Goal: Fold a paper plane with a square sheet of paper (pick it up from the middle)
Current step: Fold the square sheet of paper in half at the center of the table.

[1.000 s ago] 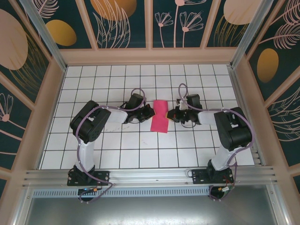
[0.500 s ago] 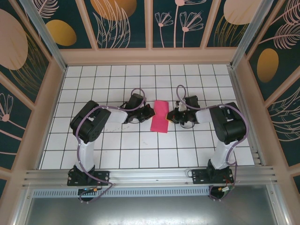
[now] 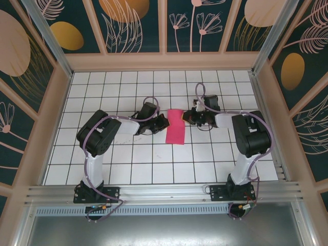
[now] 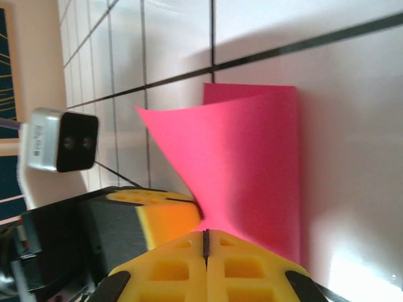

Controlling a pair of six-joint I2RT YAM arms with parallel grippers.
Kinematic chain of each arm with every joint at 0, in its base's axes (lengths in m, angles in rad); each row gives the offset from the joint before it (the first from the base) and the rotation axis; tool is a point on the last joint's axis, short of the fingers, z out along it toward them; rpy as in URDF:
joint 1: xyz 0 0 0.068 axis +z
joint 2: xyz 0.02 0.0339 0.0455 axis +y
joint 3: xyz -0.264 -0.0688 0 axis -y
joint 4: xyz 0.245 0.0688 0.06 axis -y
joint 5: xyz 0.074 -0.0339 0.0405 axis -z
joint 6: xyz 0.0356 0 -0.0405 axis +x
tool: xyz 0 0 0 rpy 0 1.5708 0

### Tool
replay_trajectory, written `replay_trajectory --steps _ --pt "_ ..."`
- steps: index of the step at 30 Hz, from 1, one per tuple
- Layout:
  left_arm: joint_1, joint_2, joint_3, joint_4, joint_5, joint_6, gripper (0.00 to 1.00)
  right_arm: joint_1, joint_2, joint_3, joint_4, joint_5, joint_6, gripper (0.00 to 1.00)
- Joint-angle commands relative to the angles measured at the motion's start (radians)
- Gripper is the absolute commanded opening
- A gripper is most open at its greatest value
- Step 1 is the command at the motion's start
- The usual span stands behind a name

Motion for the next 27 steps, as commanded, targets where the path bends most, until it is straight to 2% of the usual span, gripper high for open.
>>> replay_trajectory --steps 1,8,17,27 --pt "-0.006 0.051 -0.020 -0.068 -0.026 0.026 0.00 -0.002 0.056 0.003 -0.002 -0.012 -0.021 0.00" --pt "-0.008 0.049 -0.023 -0.069 -0.028 0.025 0.00 -0.002 0.114 -0.014 -0.011 0.024 -0.034 0.00" --pt "-0.006 0.048 -0.023 -0.072 -0.028 0.028 0.00 -0.014 0.014 0.091 -0.054 -0.018 -0.021 0.01" --pt "-0.006 0.049 -0.020 -0.076 -0.026 0.031 0.00 -0.028 0.115 0.140 -0.054 -0.018 -0.027 0.01"
